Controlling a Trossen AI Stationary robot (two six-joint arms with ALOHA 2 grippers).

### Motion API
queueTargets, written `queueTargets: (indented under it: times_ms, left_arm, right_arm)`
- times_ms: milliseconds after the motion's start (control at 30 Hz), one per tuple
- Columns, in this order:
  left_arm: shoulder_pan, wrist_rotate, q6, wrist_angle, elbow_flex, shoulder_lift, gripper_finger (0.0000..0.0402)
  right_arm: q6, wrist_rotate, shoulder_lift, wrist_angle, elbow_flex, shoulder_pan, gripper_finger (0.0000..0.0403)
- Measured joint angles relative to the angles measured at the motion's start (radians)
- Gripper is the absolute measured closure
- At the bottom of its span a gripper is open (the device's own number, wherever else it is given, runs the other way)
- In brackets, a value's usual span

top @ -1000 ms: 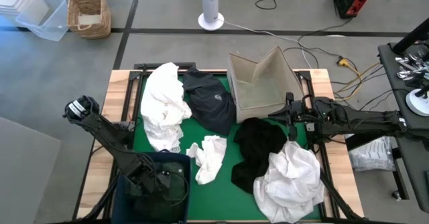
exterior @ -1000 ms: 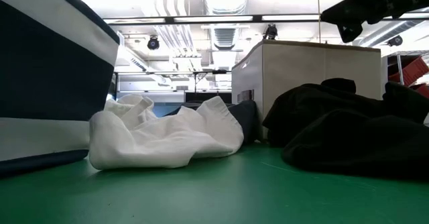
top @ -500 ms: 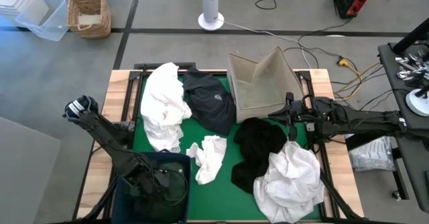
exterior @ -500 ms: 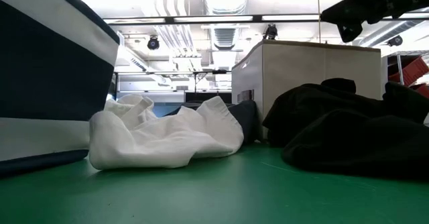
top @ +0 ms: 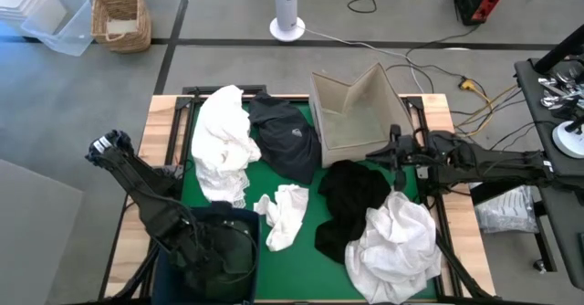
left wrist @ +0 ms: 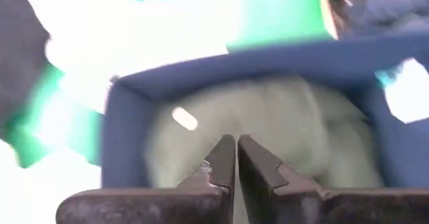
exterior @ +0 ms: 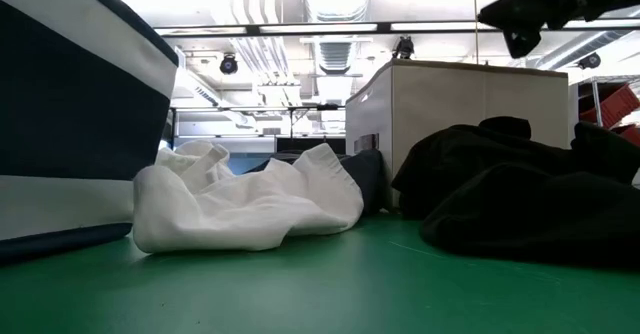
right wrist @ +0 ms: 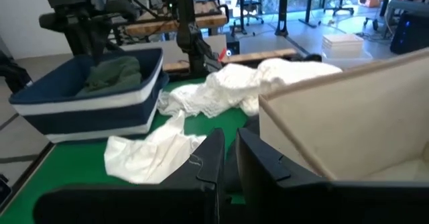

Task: Sort clothes
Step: Put the white underwear into the brown laundry organizer

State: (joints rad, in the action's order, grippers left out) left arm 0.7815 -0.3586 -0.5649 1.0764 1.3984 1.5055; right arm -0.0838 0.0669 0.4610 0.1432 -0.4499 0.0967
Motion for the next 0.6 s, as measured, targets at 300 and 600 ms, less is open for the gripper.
queueTargets:
  times_ms: [300,600]
  left_arm:
    - [-0.029,-0.326,0.139,0.026,-0.011,-0.001,0.0401]
    - [-0.123,-0.337,0.164,0.031,-0.060,-0.001,0.0401]
  right_arm:
    - [0.011,0.011,0.001,0.000,-0.031,0.000,0.0369]
    - [0.026,0.011,0.064,0.000,-0.079,-0.010,0.0369]
